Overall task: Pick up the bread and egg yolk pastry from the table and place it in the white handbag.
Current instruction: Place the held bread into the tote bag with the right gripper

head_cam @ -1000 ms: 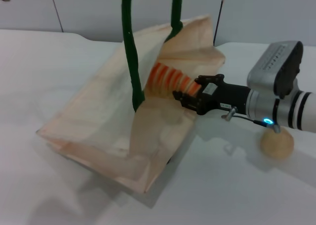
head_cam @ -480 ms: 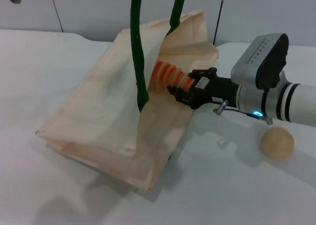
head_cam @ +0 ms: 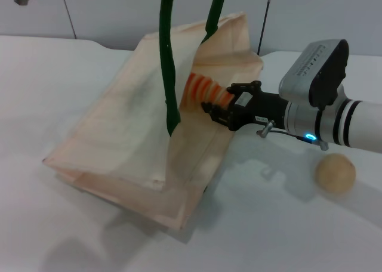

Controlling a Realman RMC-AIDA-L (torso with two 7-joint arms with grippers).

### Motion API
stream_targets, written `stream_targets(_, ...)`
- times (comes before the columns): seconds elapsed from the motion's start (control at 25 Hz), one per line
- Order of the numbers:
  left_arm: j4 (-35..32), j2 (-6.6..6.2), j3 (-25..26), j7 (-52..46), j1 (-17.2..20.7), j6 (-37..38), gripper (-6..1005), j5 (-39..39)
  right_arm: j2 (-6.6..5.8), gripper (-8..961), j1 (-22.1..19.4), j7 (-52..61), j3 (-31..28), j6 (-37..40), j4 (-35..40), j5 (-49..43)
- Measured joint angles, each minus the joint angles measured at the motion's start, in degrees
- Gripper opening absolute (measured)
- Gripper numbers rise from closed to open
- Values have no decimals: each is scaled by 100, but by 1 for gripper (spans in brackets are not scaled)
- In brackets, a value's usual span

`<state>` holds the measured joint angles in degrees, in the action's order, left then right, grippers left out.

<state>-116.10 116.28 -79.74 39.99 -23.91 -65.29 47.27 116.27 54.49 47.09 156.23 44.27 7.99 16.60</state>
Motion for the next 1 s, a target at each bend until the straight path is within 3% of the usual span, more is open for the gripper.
stream_targets(0.44, 0, 0, 13, 16, 1, 48, 109, -25, -17, 443, 40, -16, 4, 29, 145, 4)
stream_targets(1.0, 0, -7, 201, 18, 141, 61, 109, -60, -35, 530, -50, 430, 49, 43, -204, -17)
